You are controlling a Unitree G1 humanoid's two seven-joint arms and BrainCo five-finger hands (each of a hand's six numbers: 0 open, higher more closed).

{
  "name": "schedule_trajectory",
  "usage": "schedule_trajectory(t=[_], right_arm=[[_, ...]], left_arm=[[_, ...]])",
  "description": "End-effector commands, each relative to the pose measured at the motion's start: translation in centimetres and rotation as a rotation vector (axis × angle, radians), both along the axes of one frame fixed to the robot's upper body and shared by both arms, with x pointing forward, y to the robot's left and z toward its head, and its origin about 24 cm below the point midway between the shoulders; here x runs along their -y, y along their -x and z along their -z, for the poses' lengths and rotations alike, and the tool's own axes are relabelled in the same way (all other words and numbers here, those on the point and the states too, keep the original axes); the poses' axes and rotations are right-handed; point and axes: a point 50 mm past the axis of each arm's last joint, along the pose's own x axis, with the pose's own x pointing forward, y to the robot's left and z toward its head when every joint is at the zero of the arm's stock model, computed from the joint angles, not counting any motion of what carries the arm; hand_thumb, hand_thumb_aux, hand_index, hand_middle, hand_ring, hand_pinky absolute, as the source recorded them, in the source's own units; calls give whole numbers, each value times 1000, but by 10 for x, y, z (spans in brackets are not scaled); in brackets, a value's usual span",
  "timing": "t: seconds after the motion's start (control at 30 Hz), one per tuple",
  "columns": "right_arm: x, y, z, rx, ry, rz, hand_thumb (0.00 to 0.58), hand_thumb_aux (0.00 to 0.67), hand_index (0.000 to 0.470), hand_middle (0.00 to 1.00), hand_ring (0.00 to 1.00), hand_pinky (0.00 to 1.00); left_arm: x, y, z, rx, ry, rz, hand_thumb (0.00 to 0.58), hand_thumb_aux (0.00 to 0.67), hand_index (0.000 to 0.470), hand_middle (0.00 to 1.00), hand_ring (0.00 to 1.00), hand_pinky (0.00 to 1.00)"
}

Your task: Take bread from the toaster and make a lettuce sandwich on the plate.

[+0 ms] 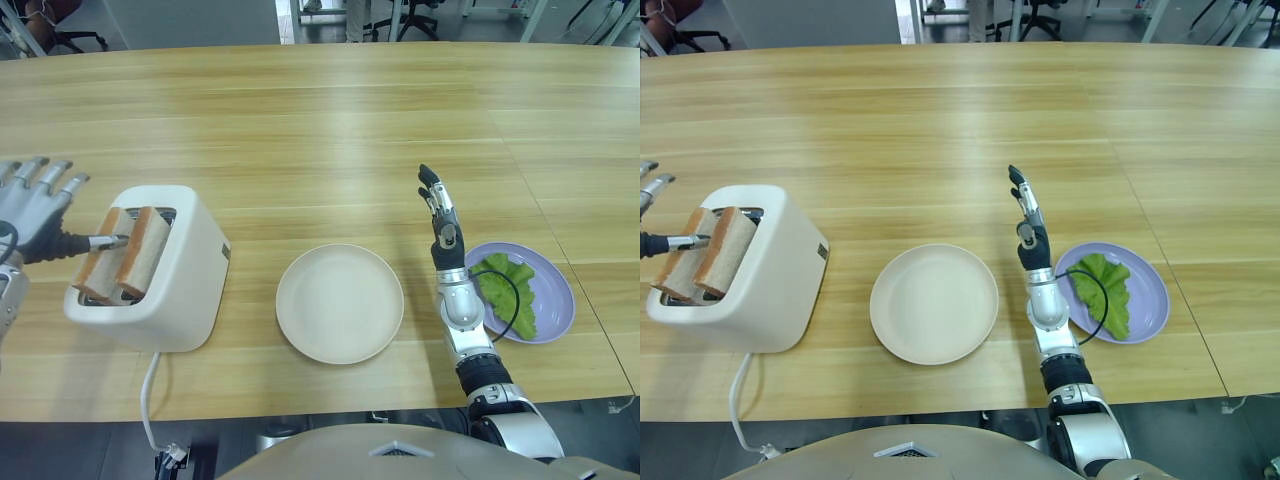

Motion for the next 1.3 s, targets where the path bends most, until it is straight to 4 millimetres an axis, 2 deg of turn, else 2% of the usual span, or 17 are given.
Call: schedule_trajectory(t=[0.03,0.6,0.63,0.67,0.7,0.73,0.77,0.8,0.83,0.87,0.9,0.93,1.13,1.3], right_arm=[[-1,1,2,-10,-3,-1,0,0,0,0,0,0],[-1,-1,2,-11,-2,10,0,0,0,0,0,0],[-1,-1,2,-11,-2,9,0,0,0,0,0,0],[-1,-1,2,-12,-2,9,0,0,0,0,0,0],[-2,-1,2,-12,-1,8,0,0,0,0,0,0],[-2,-1,2,-12,-1,8,0,0,0,0,0,0],[-2,-1,2,-11,-1,9,0,0,0,0,0,0],[-2,-1,2,-11,0,9,0,0,0,0,0,0],[-2,-1,2,-11,0,10,0,0,0,0,0,0],[-2,-1,2,-11,0,10,0,0,0,0,0,0],[-2,-1,2,-11,0,11,0,0,0,0,0,0],[-2,-1,2,-12,0,11,0,0,0,0,0,0],[-2,-1,3,-13,2,13,0,0,0,0,0,0],[-2,-1,3,-13,3,14,0,0,0,0,0,0]], left_arm=[[7,2,3,-67,-23,9,0,0,0,0,0,0],[13,1,10,-129,70,2,5,3,2,0,0,0],[14,1,9,-122,77,5,66,39,27,0,0,0],[14,1,9,-118,82,8,160,100,69,0,0,0],[15,1,9,-115,87,10,436,336,231,0,0,0],[15,1,8,-112,90,10,464,370,254,0,0,0],[15,1,8,-111,93,9,464,370,254,0,0,0],[14,1,8,-111,97,7,509,436,299,0,0,0],[14,1,8,-110,100,6,528,470,323,0,0,0],[14,1,8,-108,105,7,577,625,429,0,0,0],[14,1,8,-107,108,8,577,625,429,0,0,0],[14,1,8,-106,110,8,580,670,460,0,0,0],[16,2,5,-89,143,24,580,670,460,0,0,0],[26,1,4,-81,239,76,580,670,460,0,0,0]])
